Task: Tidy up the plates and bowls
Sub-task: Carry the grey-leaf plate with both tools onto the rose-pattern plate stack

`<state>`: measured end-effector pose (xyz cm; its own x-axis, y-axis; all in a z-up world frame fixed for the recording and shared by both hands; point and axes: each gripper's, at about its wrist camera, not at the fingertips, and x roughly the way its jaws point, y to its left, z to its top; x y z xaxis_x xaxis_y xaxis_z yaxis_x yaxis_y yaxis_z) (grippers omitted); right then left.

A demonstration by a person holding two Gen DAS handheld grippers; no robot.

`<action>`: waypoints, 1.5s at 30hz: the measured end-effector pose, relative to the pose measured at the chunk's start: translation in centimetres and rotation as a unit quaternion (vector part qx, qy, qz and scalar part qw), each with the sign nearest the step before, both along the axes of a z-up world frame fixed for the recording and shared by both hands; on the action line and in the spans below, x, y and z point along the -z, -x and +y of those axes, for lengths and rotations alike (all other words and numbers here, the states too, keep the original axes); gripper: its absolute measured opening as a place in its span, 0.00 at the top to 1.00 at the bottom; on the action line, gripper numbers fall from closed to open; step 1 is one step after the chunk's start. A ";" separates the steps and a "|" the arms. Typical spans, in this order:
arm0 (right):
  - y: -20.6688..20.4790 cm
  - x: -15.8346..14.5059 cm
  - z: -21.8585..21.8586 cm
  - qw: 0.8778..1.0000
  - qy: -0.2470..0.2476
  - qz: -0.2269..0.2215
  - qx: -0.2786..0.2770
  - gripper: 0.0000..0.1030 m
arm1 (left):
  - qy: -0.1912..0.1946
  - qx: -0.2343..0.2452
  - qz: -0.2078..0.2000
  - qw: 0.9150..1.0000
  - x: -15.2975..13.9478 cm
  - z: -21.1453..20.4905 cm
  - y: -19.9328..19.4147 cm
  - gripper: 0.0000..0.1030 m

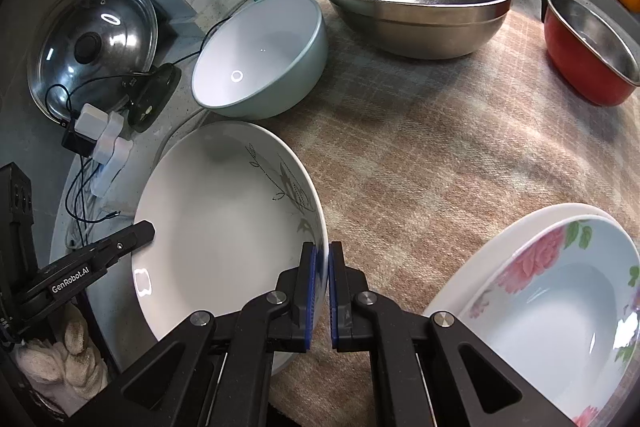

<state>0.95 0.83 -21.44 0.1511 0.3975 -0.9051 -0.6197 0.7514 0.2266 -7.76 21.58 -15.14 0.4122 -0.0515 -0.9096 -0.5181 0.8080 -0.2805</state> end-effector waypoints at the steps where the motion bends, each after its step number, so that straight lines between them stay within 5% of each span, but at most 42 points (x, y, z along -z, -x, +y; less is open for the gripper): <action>1: 0.1 -0.1 -0.2 1.000 -0.001 -0.001 0.000 0.95 | 0.000 0.001 -0.001 1.000 -0.1 -0.1 0.0 0.93; 24: 0.6 -4.0 -6.4 0.998 -0.037 -0.021 0.045 0.95 | -0.011 0.050 -0.042 0.998 -4.4 -4.5 -1.5 0.93; 45: -0.3 -5.7 -15.6 0.988 -0.044 -0.037 0.141 0.95 | -0.003 0.155 -0.055 0.986 -4.8 -11.9 -6.5 0.93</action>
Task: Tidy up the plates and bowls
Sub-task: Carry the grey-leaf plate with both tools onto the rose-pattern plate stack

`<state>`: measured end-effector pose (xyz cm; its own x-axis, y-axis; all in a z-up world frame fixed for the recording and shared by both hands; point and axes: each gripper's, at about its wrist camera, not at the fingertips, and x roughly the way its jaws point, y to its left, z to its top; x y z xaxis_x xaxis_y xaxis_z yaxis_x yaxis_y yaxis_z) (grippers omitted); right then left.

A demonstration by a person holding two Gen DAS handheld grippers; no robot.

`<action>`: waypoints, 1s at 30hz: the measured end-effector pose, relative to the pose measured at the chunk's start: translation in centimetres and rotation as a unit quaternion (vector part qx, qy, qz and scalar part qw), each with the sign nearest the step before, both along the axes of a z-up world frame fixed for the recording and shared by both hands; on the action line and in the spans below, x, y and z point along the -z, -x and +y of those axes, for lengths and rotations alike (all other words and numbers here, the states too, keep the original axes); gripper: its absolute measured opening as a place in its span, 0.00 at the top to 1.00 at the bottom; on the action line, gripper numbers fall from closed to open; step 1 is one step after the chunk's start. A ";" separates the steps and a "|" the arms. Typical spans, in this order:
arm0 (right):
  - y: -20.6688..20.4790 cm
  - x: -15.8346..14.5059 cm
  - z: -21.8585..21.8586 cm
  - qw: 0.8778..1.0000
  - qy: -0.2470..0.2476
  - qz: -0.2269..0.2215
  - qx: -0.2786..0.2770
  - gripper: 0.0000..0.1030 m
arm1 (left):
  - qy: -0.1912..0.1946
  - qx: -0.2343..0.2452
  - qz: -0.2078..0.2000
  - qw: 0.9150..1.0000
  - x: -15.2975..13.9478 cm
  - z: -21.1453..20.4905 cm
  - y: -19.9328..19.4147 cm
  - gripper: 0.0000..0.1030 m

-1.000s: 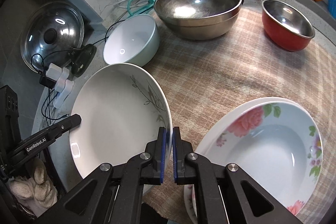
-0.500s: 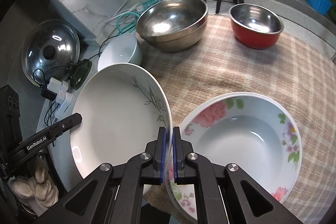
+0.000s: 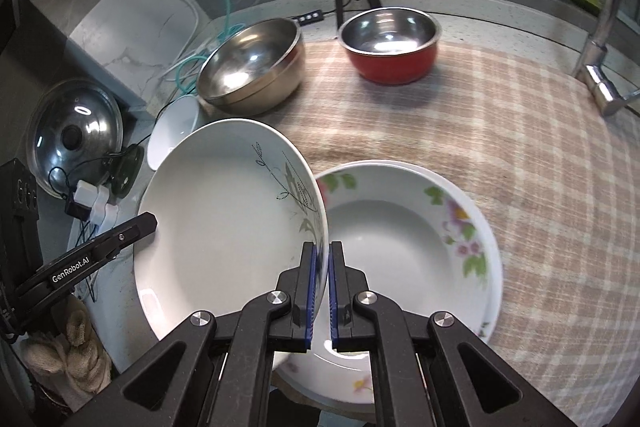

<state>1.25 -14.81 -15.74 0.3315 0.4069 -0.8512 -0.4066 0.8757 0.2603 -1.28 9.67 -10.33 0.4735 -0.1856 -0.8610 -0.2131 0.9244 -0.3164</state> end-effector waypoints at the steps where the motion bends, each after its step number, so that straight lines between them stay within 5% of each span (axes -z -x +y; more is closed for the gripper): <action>1: 0.0 0.0 -0.4 1.000 0.000 0.000 0.004 0.95 | 0.001 0.006 0.001 1.000 0.1 -0.5 -0.2 0.93; 30: 0.0 2.1 -9.0 0.996 0.012 0.020 0.088 0.94 | 0.004 0.087 0.026 0.996 2.0 -7.5 -2.6 0.93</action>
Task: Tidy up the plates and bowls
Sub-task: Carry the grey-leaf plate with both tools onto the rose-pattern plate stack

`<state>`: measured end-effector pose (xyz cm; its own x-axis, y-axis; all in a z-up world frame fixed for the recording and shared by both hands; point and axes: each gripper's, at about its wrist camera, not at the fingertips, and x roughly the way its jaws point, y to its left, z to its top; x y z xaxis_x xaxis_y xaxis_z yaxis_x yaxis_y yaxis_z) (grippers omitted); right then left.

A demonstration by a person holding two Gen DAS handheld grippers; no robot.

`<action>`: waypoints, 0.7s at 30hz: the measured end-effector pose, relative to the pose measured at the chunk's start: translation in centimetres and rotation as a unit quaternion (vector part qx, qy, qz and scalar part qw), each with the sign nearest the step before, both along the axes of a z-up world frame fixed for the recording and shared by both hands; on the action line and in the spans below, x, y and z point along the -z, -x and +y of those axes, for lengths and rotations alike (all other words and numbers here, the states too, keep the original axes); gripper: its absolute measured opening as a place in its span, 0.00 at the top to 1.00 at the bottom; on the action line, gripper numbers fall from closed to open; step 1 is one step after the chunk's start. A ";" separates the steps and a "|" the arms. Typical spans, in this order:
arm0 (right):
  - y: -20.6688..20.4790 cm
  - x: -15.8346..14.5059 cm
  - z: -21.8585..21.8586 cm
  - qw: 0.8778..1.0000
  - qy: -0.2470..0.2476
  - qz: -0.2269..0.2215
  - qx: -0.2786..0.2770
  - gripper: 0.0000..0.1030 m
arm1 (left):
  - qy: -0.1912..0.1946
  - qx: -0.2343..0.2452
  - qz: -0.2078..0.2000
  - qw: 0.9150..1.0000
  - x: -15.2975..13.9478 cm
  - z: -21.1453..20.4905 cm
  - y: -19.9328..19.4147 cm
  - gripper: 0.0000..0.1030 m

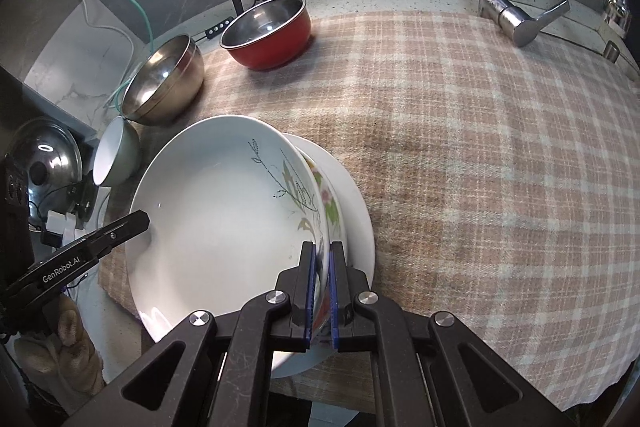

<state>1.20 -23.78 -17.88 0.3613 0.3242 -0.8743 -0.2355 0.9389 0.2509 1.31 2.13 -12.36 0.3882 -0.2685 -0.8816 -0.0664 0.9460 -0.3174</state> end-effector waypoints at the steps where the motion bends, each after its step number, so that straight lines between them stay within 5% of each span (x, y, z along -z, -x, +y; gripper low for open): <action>1: 0.0 0.1 0.0 1.000 0.001 0.001 0.000 0.94 | 0.000 0.000 0.001 1.000 0.1 0.0 0.0 0.93; 21: -0.3 1.3 -0.2 1.000 0.014 0.003 0.002 0.94 | -0.012 0.006 0.005 1.000 1.1 -0.7 -0.2 0.93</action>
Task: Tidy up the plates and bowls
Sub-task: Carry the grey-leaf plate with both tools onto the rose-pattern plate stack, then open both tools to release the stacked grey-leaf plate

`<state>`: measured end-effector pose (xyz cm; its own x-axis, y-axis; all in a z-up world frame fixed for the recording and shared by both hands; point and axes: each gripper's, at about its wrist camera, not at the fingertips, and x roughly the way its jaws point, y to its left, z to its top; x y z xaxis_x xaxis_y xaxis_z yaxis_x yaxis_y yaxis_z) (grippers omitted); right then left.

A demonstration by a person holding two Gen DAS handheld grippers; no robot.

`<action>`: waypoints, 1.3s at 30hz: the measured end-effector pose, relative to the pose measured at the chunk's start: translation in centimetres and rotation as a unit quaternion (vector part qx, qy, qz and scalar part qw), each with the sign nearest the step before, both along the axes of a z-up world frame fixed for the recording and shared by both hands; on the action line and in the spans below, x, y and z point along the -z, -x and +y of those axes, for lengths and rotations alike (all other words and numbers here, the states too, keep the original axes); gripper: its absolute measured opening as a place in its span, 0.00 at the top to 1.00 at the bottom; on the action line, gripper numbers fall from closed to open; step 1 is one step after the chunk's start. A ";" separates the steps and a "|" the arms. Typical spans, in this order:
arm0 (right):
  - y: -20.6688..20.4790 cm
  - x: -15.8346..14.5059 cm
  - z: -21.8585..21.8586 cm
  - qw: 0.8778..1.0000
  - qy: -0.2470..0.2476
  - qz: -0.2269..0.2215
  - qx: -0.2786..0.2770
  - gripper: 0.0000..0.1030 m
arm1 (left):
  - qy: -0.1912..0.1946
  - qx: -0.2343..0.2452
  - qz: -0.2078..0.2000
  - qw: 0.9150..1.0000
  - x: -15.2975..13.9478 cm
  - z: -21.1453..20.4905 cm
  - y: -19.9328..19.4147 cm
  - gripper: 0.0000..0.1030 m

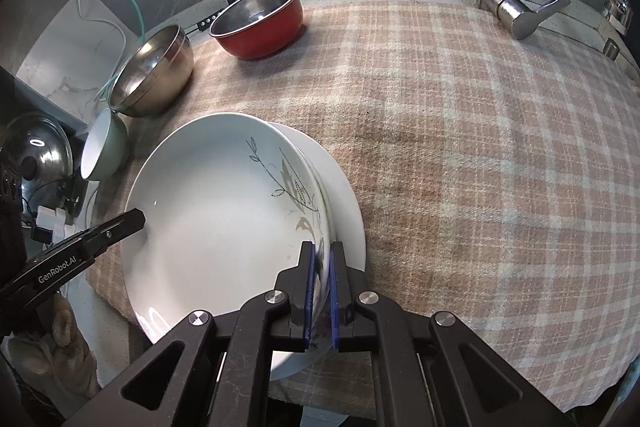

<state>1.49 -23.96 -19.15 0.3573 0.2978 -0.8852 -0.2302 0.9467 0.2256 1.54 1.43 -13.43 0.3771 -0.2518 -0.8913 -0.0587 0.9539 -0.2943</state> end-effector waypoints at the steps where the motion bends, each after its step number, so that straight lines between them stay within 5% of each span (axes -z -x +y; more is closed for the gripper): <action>1: 0.0 0.0 0.0 1.000 0.000 0.000 0.000 0.94 | -0.001 0.001 0.000 1.000 0.0 0.0 0.0 0.93; 39: 0.5 -1.0 -0.7 1.000 0.008 -0.017 0.003 0.83 | 0.002 0.009 -0.012 1.000 -1.2 0.1 0.6 0.85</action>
